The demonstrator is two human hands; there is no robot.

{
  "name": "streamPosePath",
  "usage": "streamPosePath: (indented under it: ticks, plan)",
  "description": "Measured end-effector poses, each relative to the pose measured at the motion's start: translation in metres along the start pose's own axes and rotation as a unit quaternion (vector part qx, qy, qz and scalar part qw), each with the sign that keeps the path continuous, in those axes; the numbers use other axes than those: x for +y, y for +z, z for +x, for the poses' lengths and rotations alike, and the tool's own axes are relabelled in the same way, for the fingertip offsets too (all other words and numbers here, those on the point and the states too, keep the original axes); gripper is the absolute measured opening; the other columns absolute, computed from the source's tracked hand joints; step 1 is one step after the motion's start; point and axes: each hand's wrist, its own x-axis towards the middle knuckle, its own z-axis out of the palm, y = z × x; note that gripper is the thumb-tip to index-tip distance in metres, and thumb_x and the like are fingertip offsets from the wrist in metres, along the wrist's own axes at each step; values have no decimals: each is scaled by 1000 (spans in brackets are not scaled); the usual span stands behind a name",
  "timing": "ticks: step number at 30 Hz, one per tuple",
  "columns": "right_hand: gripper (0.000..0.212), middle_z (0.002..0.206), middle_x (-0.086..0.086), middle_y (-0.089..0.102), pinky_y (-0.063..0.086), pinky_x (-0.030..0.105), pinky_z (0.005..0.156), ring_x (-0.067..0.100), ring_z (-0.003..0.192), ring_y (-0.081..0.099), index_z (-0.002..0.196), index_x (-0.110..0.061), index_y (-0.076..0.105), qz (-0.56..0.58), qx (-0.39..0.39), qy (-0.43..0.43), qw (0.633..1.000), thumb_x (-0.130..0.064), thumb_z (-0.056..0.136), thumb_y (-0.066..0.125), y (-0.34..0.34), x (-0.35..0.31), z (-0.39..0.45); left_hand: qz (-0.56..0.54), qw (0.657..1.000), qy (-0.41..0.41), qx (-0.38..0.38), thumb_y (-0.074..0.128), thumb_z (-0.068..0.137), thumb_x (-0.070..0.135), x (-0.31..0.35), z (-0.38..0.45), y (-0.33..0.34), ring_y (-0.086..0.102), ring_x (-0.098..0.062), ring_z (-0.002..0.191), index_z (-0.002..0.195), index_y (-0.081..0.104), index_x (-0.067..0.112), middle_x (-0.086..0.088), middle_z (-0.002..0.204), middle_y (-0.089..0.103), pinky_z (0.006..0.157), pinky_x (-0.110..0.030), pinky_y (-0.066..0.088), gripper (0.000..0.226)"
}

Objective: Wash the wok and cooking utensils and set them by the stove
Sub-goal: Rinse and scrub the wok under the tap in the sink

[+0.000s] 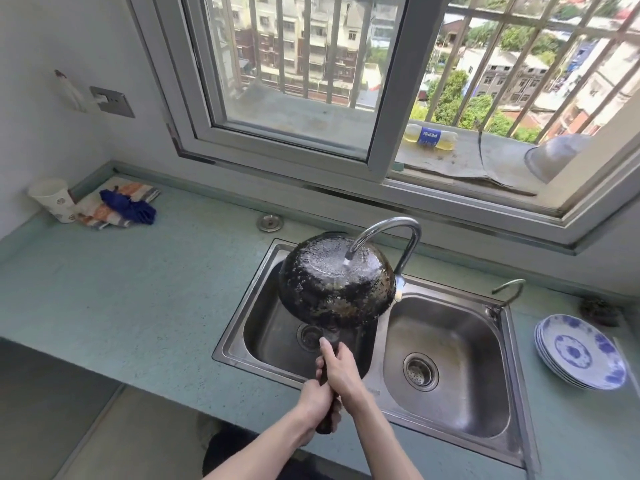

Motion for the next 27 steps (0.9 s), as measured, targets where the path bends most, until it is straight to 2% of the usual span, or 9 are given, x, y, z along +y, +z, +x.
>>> streamPosePath:
  ticks: [6, 12, 20, 27]
  plan:
    - [30, 67, 2, 55, 47, 31, 55, 16, 55, 51, 93, -12, 46, -3, -13, -3, 1000, -38, 103, 57, 7, 8, -6, 2, 1000, -10, 16, 44, 102, 26, -11, -5, -5, 40, -17, 37, 76, 47, 10, -5, 52, 47, 39, -19, 31, 30]
    - [33, 71, 3, 57, 49, 29, 58, 16, 60, 53, 98, -10, 50, -18, -27, 11, 999, -42, 102, 59, 9, 16, -13, 11, 999, -18, 29, 53, 98, 25, -24, -3, -8, 39, -16, 36, 74, 46, 10, -5, 49, 44, 39, -20, 30, 30]
    - [29, 72, 3, 54, 50, 31, 61, 15, 60, 52, 100, -10, 49, 20, -42, 28, 998, -36, 101, 61, 11, 16, -19, 5, 999, -19, 38, 53, 99, 30, -28, -5, -15, 38, -16, 38, 78, 47, 10, -4, 50, 45, 42, -21, 28, 29]
    - [27, 72, 4, 60, 54, 33, 68, 19, 68, 60, 90, -11, 55, 2, -70, 38, 997, -34, 93, 69, 20, 26, -24, 22, 998, -16, 61, 51, 101, 34, -39, -15, -29, 38, -17, 37, 76, 49, 10, -4, 50, 47, 42, -23, 27, 34]
